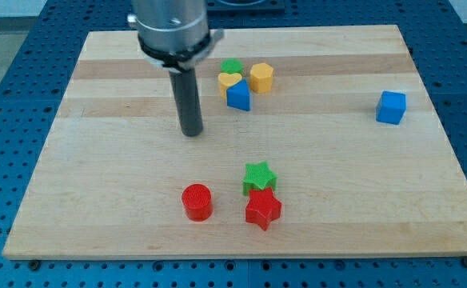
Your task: Move the yellow heart to the top right of the red circle
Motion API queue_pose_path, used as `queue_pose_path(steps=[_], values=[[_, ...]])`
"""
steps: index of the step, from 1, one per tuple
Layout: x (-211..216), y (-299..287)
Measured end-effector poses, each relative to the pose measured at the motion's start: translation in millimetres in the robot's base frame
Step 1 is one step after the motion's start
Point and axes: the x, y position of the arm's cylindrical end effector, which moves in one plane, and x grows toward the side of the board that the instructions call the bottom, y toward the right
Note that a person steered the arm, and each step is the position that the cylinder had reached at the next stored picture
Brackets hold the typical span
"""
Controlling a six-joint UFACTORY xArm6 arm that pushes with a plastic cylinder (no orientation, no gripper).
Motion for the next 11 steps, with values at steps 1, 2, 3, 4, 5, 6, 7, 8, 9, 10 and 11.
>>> queue_pose_path(steps=[1,2,3,4,5,6,7,8,9,10,11], values=[[-45.1,-11.6],[-86.1,-11.9],[-119.5,-1.6],[-131.0,35.9],[-131.0,74.3],[-128.1,88.5],[-120.4,84.6],[-103.3,76.7],[-86.2,65.2],[-67.2,62.2],[-48.0,62.2]])
